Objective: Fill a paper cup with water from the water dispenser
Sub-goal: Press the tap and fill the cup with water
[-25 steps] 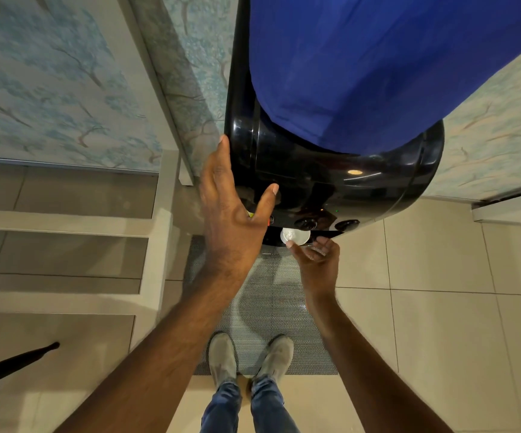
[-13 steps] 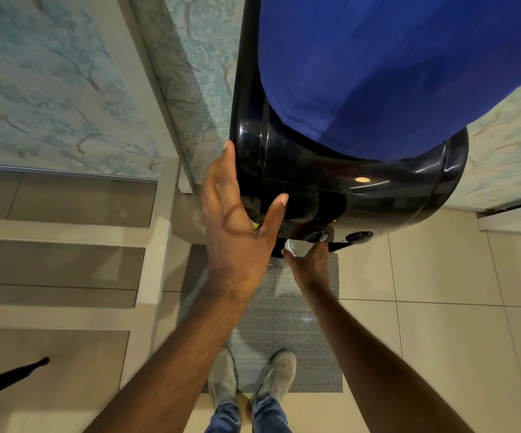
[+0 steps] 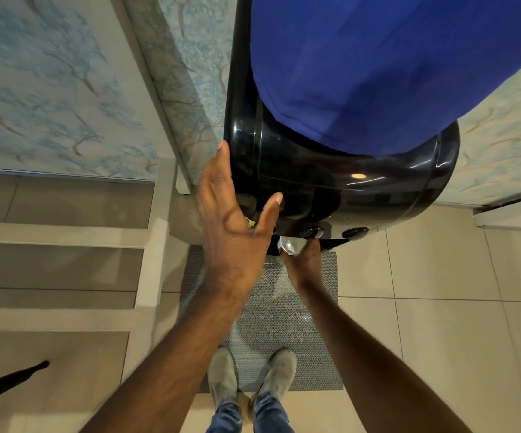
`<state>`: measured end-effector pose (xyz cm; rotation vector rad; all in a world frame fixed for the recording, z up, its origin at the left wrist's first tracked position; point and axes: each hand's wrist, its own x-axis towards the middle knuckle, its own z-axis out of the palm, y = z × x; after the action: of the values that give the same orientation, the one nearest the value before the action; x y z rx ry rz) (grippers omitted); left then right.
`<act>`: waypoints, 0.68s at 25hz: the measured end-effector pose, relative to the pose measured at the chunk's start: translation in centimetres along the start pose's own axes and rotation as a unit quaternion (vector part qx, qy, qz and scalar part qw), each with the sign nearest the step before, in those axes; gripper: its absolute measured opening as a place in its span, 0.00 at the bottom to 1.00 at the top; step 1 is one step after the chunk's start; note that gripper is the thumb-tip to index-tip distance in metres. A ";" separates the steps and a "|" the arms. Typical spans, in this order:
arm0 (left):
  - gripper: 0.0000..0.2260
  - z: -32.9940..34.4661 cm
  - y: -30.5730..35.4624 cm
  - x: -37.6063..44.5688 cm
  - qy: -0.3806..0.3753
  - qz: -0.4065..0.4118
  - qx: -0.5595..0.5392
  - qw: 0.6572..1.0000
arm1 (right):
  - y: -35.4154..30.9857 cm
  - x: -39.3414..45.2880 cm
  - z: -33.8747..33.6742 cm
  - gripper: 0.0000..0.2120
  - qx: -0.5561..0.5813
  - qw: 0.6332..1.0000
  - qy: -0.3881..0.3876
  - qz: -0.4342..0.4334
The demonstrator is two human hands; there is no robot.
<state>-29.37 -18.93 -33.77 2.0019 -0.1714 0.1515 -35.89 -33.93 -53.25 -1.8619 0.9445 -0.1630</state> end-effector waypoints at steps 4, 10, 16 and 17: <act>0.42 0.1 0.0 0.0 -0.001 -0.001 0.005 1.000 | -0.3 -0.6 -0.7 0.35 -0.004 1.000 -0.014 0.009; 0.42 -0.2 0.7 0.0 -0.008 -0.022 0.002 1.000 | -2.7 -5.5 -4.1 0.36 0.141 0.988 0.036 0.057; 0.42 -0.6 1.5 0.1 -0.009 -0.023 0.025 0.999 | -7.9 -6.8 -7.1 0.27 0.303 0.947 0.079 0.076; 0.42 -0.7 1.6 0.1 -0.010 -0.024 0.029 0.999 | -8.5 -6.5 -7.1 0.26 0.312 0.943 0.082 0.079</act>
<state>-29.58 -19.01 -32.04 2.0645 -0.1331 0.1078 -39.37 -33.02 -40.90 -1.1966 1.0064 -0.4678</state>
